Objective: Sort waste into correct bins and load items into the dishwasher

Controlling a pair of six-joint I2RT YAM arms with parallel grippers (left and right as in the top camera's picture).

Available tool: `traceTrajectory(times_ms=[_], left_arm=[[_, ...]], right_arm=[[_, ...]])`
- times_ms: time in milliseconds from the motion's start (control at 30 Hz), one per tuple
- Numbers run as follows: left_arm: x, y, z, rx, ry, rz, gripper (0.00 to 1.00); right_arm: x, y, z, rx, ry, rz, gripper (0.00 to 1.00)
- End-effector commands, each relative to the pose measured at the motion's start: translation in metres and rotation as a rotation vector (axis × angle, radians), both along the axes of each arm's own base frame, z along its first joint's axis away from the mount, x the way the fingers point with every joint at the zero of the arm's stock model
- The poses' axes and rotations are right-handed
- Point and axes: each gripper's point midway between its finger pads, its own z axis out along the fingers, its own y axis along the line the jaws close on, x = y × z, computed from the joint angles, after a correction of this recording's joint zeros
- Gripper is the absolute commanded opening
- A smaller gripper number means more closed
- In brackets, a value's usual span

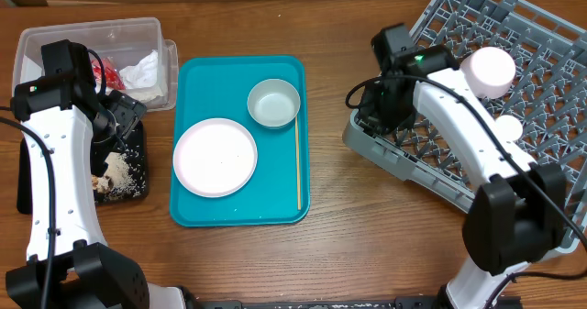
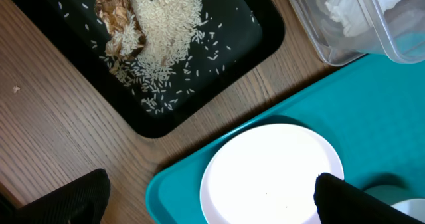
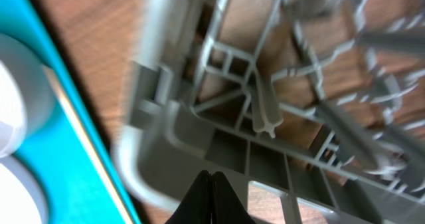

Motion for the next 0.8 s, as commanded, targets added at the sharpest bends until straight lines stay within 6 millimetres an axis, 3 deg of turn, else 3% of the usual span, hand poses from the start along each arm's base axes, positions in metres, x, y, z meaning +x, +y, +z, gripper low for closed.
traceTrajectory(times_ms=[0, 100, 400, 633, 767], left_arm=[[-0.002, 0.001, 0.002, -0.002, -0.011, 0.024, 1.0], [-0.002, 0.001, 0.002, -0.002, -0.01, 0.024, 1.0], [-0.002, 0.001, 0.002, -0.002, -0.01, 0.024, 1.0], [-0.002, 0.001, 0.002, -0.002, -0.01, 0.024, 1.0], [-0.002, 0.001, 0.002, -0.002, -0.01, 0.024, 1.0]], right_arm=[[-0.02, 0.009, -0.027, 0.008, 0.096, 0.008, 0.04], [-0.032, 0.012, -0.034, -0.006, 0.133, 0.027, 0.04], [-0.068, 0.03, -0.028, -0.043, 0.213, 0.11, 0.04], [-0.11, 0.022, -0.023, -0.15, 0.345, 0.172, 0.04], [-0.119, 0.03, -0.016, -0.162, 0.333, 0.211, 0.04]])
